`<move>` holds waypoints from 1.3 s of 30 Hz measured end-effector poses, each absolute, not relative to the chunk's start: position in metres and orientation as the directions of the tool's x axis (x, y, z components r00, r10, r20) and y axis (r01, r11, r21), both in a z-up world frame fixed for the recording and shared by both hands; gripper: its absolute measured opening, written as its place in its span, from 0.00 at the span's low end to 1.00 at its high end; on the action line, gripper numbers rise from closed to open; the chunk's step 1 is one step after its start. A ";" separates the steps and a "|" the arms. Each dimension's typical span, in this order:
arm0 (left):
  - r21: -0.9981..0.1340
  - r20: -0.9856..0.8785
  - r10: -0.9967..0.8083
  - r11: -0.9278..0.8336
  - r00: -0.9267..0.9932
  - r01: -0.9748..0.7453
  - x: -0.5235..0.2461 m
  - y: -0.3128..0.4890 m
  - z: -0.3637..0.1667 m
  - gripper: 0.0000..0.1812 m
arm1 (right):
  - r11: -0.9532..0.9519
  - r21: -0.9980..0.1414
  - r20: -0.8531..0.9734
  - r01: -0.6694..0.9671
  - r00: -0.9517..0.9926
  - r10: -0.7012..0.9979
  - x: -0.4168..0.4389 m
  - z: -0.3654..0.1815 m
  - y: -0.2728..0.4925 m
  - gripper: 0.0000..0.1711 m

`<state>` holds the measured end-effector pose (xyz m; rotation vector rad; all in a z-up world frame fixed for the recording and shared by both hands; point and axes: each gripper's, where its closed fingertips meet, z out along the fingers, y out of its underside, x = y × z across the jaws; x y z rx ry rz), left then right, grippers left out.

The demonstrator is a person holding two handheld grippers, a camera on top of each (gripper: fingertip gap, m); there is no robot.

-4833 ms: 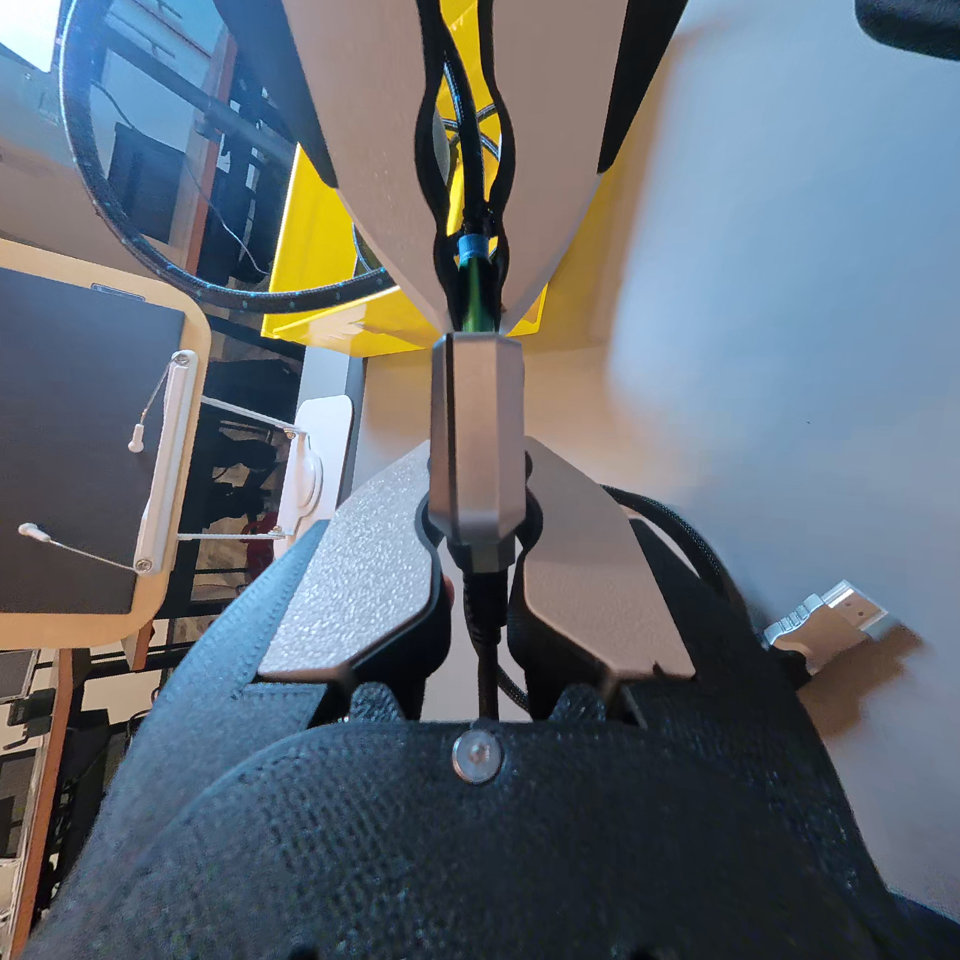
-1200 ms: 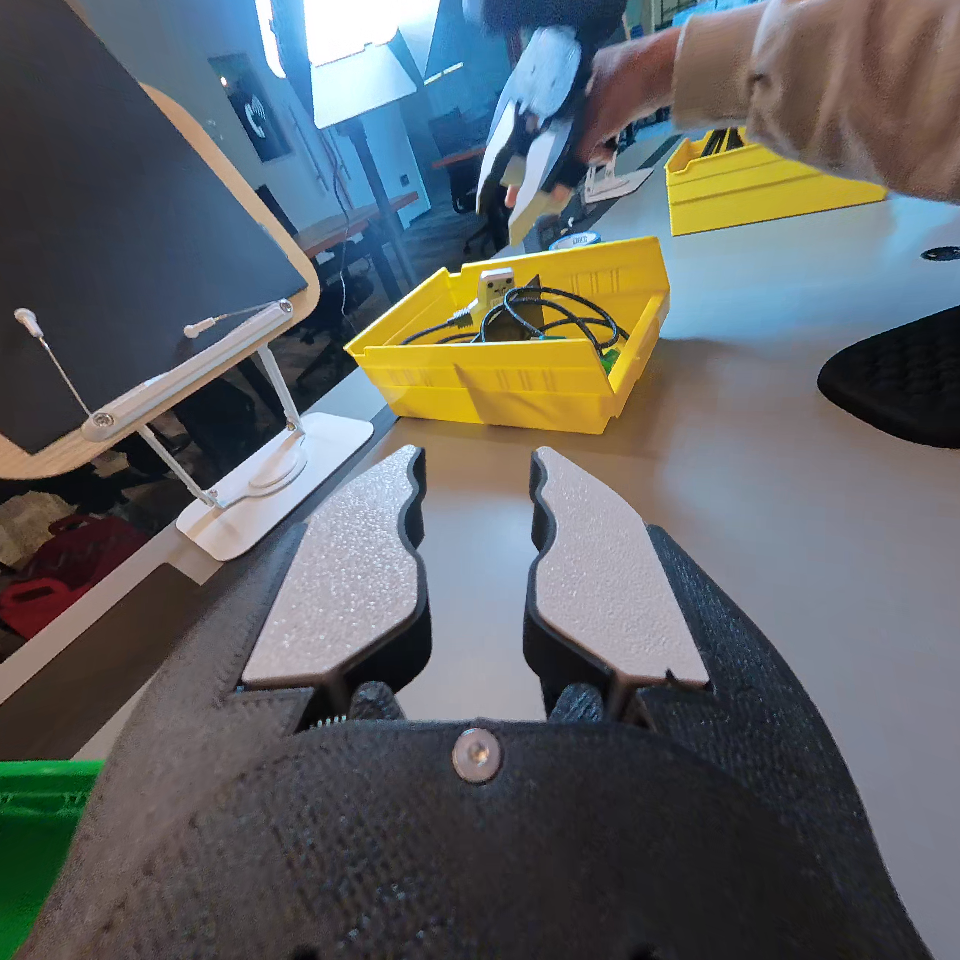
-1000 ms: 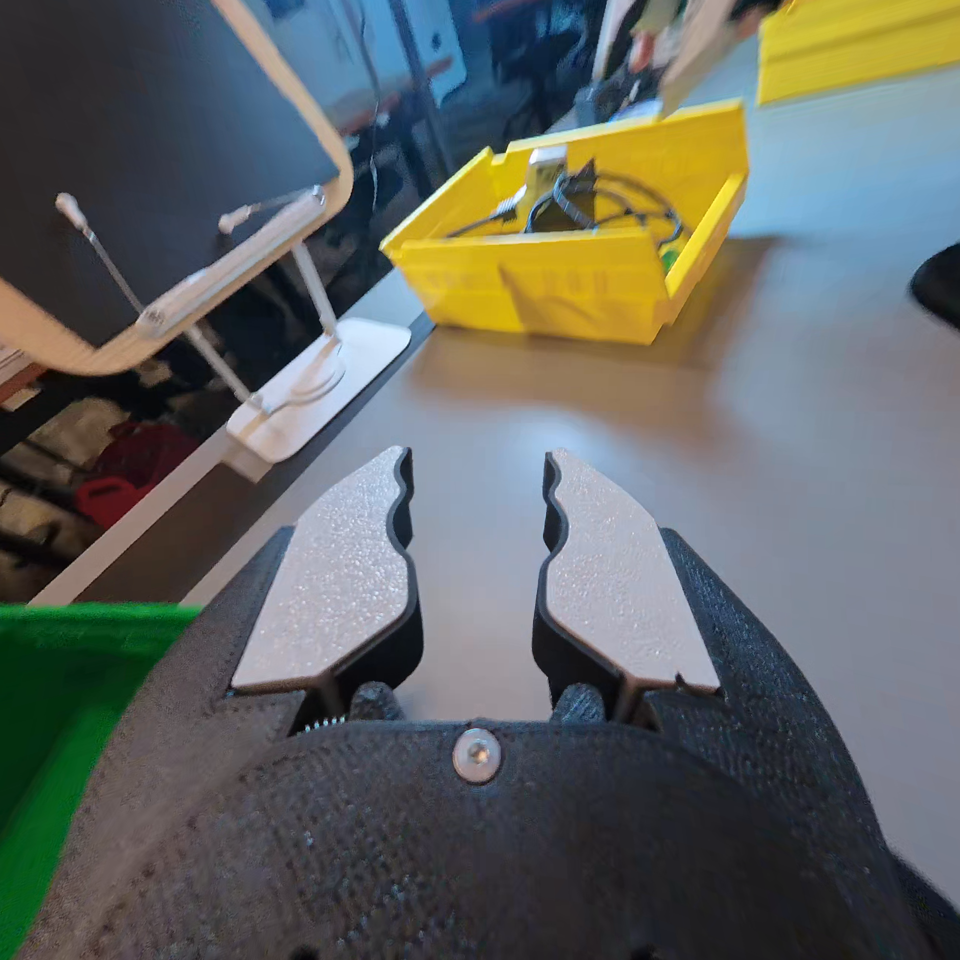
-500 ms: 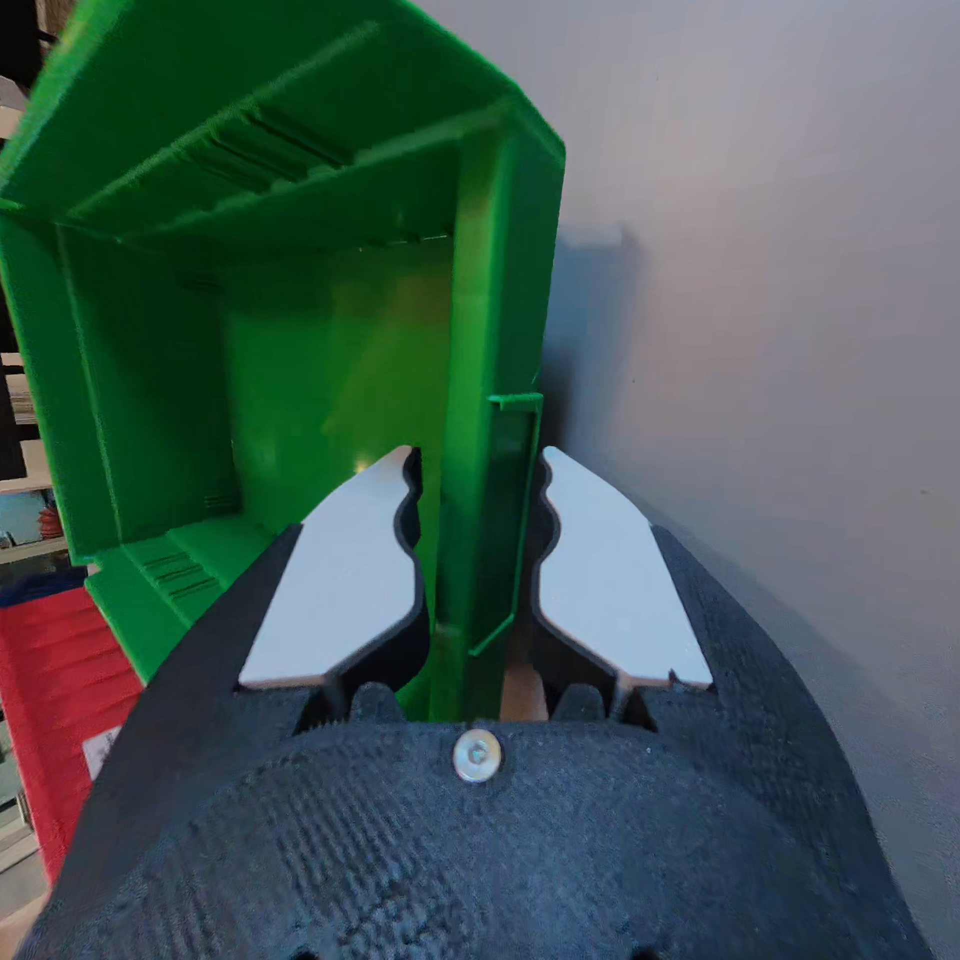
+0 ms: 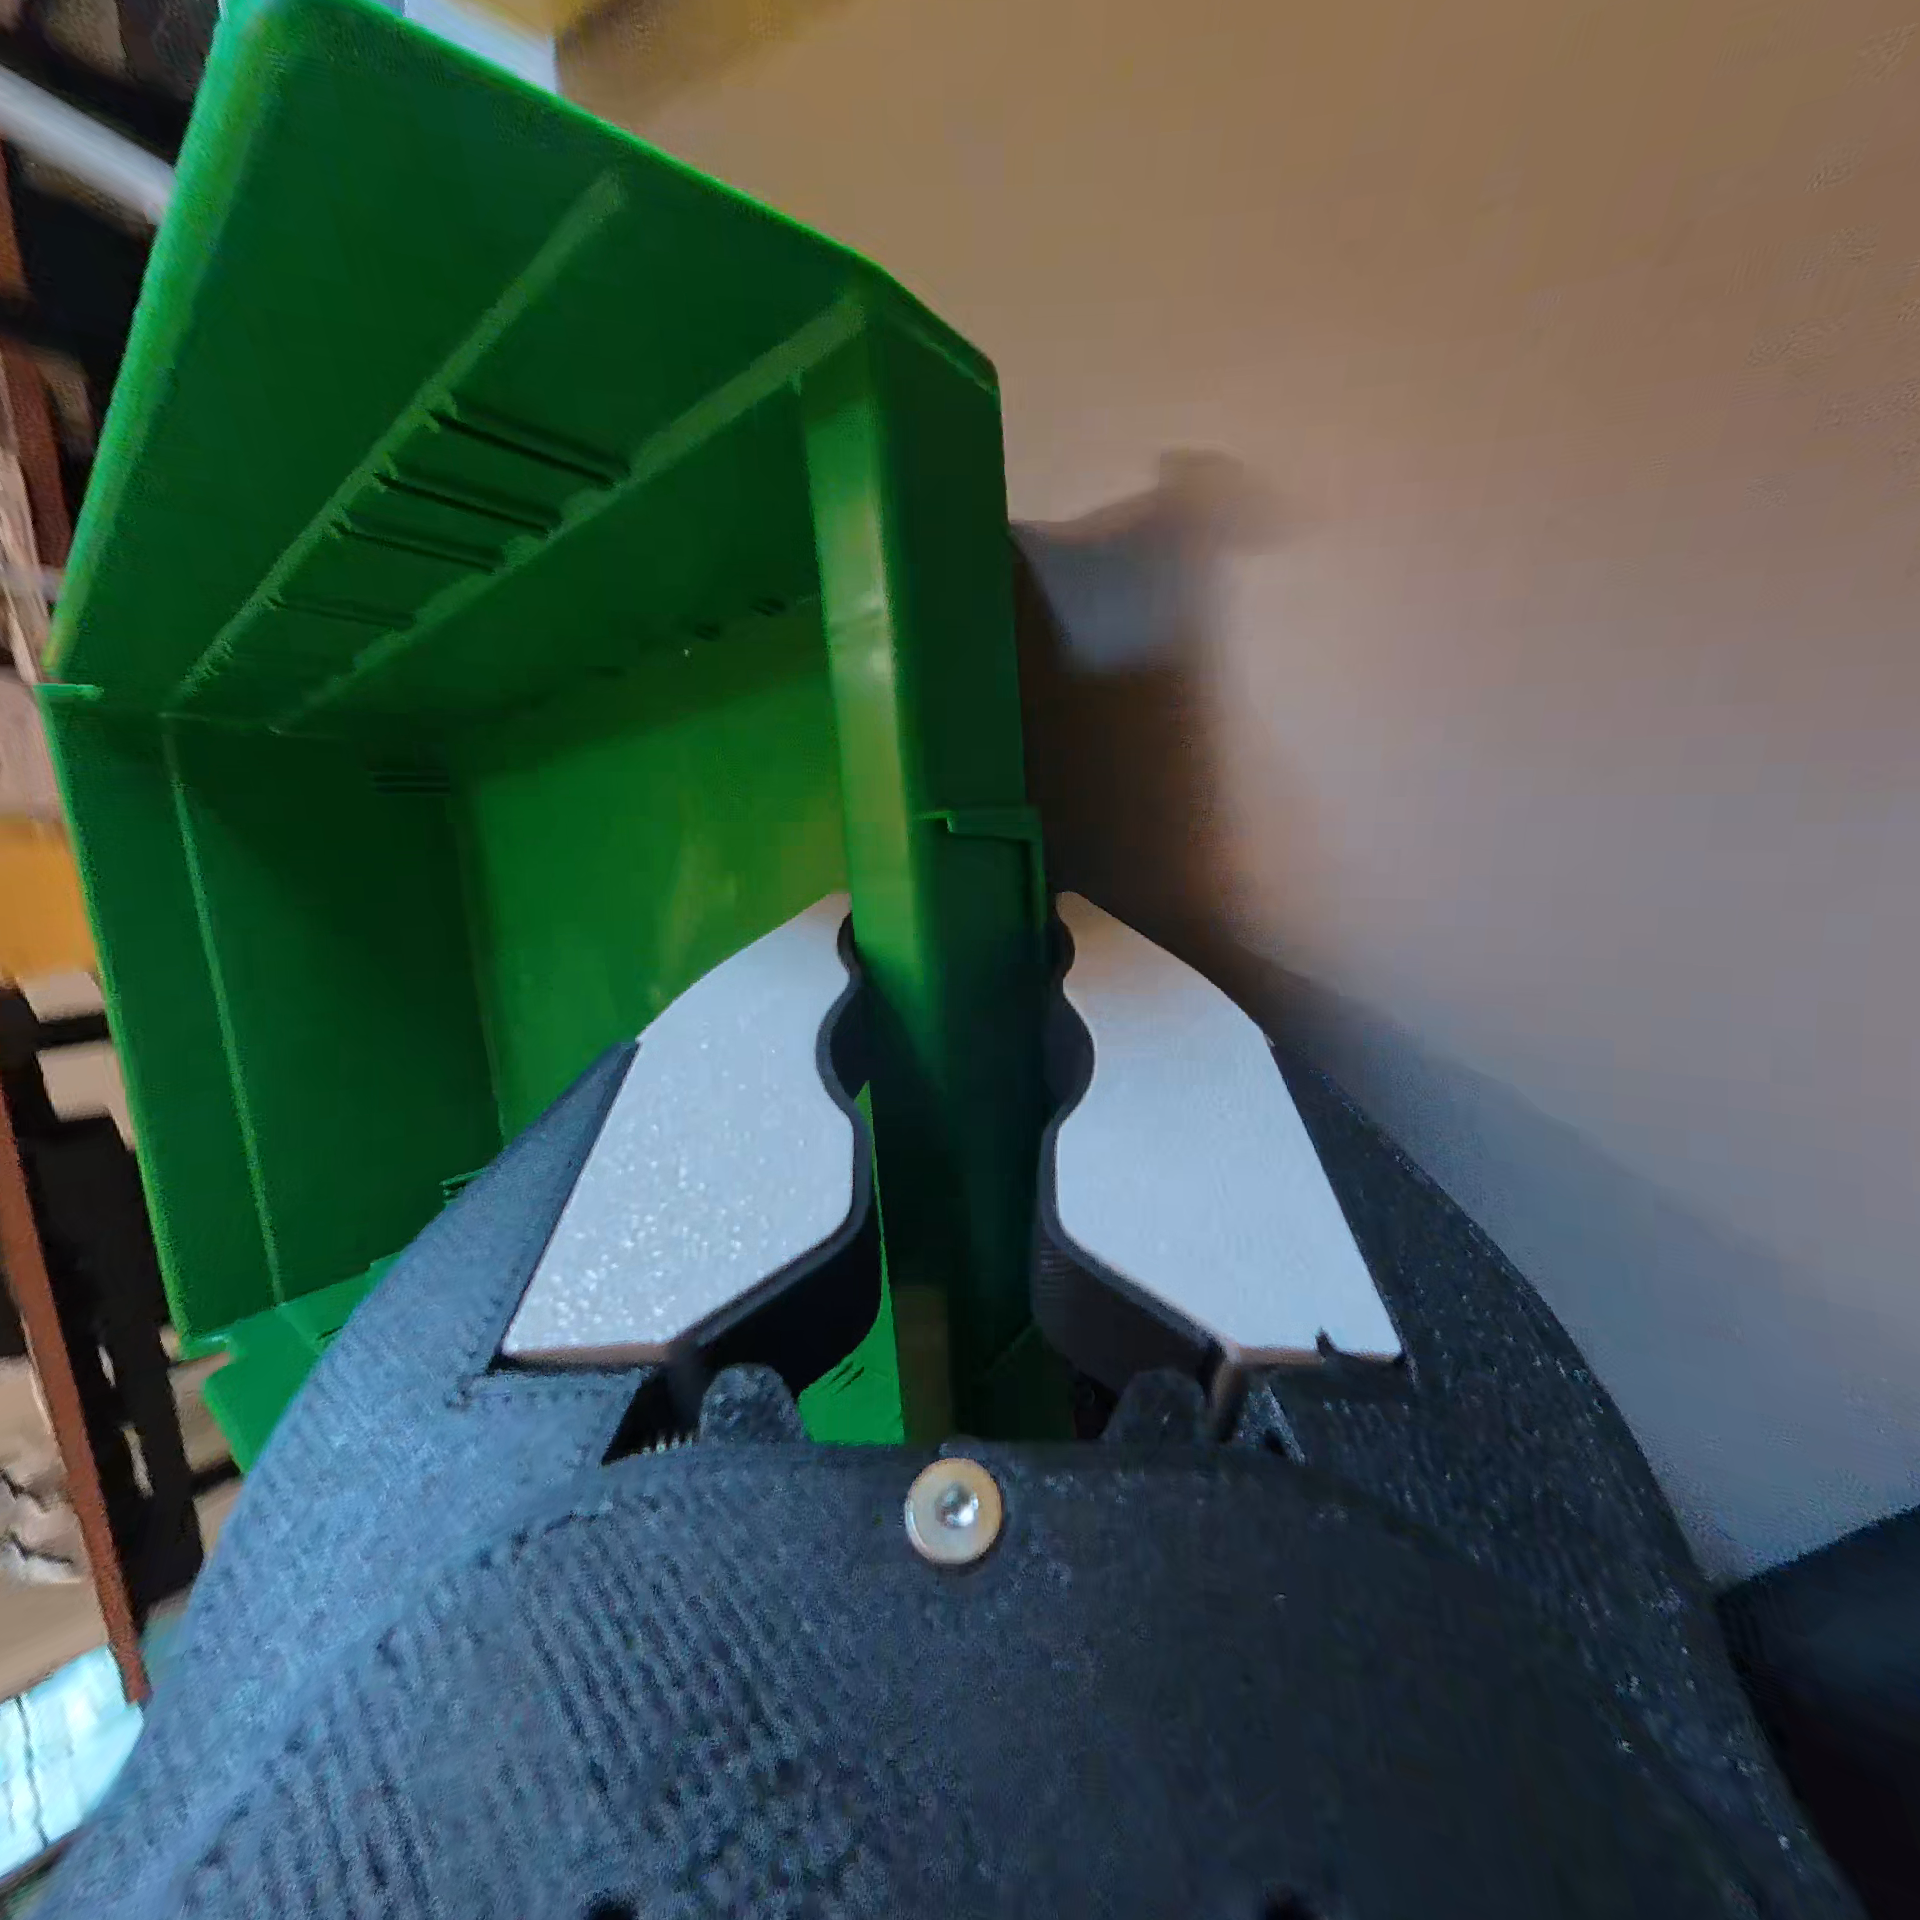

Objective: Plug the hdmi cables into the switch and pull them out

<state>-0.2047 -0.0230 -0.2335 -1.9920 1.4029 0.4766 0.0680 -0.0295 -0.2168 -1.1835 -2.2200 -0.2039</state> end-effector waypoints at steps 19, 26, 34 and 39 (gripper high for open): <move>-0.967 0.064 -0.548 -0.240 0.834 -0.083 -0.032 -0.083 -0.142 0.29 | -0.282 -0.923 -0.092 0.260 0.564 0.821 0.157 -0.168 -0.003 0.38; -0.947 0.075 -0.434 -0.314 0.898 -0.073 -0.018 -0.031 -0.177 0.24 | -0.279 -0.905 -0.023 0.321 0.619 0.785 0.138 -0.180 0.015 0.20; -0.972 -0.092 -0.444 -0.155 0.891 -0.177 -0.016 -0.050 -0.146 0.13 | -0.004 -0.923 0.268 0.384 0.650 0.712 0.151 -0.146 -0.007 0.09; -0.979 -0.170 -0.409 -0.029 0.897 -0.199 -0.029 -0.080 -0.095 0.13 | 0.184 -0.917 0.380 0.353 0.638 0.670 0.137 -0.083 -0.036 0.08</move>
